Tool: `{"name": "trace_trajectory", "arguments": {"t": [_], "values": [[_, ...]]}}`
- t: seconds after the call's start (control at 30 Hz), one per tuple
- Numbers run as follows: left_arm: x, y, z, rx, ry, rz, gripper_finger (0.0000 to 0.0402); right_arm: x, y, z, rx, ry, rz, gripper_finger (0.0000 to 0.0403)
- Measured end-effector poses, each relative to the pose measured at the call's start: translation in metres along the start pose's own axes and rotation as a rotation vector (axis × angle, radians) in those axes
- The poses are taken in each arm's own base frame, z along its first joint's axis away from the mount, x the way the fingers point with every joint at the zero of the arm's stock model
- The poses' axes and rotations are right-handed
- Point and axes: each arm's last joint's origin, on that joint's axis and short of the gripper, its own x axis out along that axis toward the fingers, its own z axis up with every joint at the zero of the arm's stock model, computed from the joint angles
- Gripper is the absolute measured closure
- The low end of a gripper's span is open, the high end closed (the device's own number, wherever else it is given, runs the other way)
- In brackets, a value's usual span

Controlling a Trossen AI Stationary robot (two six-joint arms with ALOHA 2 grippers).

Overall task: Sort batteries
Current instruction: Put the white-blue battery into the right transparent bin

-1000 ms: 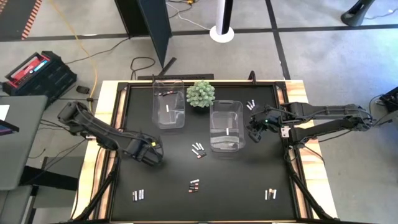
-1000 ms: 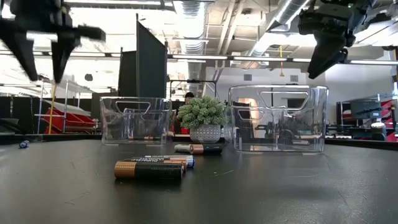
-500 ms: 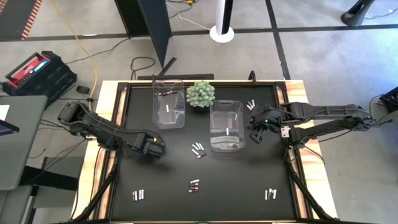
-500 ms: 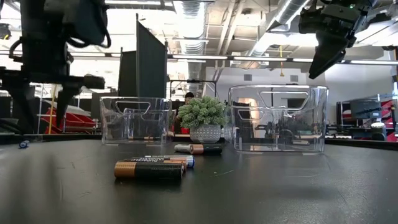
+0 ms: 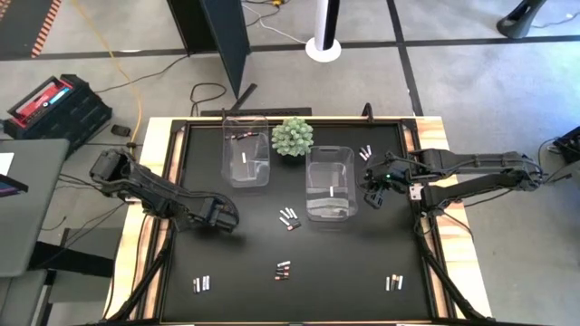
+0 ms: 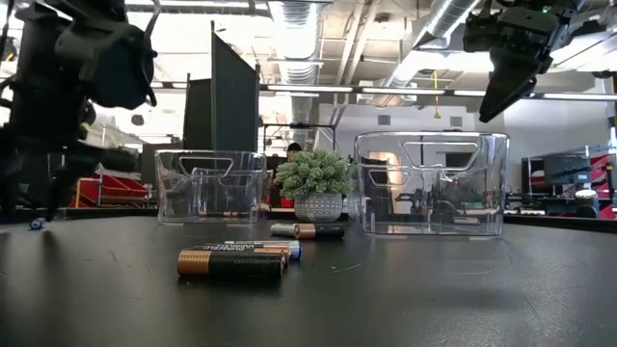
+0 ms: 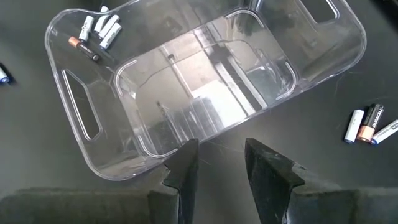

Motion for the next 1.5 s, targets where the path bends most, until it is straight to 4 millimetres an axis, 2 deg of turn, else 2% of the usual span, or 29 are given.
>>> {"name": "trace_trajectory", "arguments": {"t": [0.2, 0.43, 0.57, 0.77, 0.9, 1.1, 1.23, 1.5], "values": [[0.011, -0.01, -0.007, -0.006, -0.027, -0.001, 0.0252, 0.0, 0.0, 0.001, 0.025, -0.013, 0.005, 0.0255], [0.019, -0.01, -0.011, 0.026, -0.05, 0.053, 0.0263, 0.0, 0.001, 0.001, 0.038, -0.014, 0.006, 0.0255], [0.019, -0.01, -0.012, 0.04, -0.05, 0.051, 0.0297, 0.0, 0.001, 0.001, 0.038, -0.014, 0.006, 0.0255], [0.019, -0.01, -0.012, 0.126, -0.047, 0.054, 0.0381, 0.0, 0.001, 0.001, 0.04, -0.014, 0.006, 0.0255], [0.019, -0.011, -0.013, 0.21, -0.033, 0.049, 0.0381, 0.0, 0.001, 0.001, 0.04, -0.014, 0.006, 0.0255], [0.003, -0.021, -0.023, 0.309, -0.006, -0.018, 0.0379, 0.0, 0.001, 0.001, 0.038, -0.014, 0.006, 0.0255], [-0.017, -0.031, -0.036, 0.331, 0.056, -0.137, 0.0379, 0.0, 0.001, 0.002, 0.038, -0.017, 0.008, 0.0255], [-0.04, -0.035, -0.053, 0.449, 0.071, -0.285, 0.0378, 0.0, 0.001, 0.002, 0.039, -0.024, 0.011, 0.0255]]}}
